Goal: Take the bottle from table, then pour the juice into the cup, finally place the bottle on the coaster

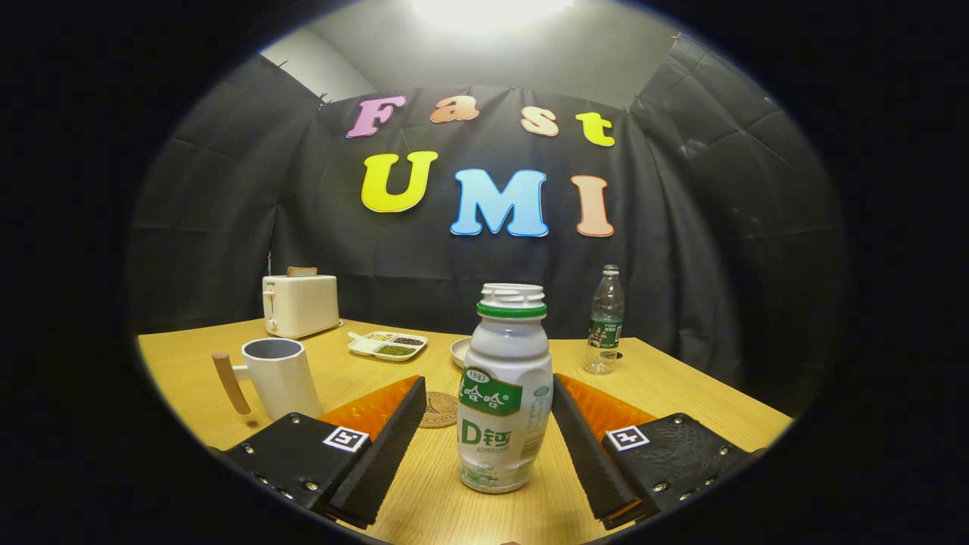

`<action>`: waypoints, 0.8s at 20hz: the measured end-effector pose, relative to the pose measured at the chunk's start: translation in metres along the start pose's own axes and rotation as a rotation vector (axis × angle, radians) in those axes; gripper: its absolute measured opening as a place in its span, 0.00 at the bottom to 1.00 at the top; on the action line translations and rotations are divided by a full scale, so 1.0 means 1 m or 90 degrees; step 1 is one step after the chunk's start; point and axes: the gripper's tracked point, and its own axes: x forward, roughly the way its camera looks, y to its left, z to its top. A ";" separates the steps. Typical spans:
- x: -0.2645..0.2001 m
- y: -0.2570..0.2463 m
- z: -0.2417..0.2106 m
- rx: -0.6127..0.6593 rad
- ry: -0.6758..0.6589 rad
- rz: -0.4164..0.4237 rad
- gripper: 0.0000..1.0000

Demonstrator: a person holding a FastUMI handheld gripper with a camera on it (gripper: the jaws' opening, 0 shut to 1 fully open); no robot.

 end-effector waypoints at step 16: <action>0.015 0.013 -0.001 -0.084 0.005 0.049 0.68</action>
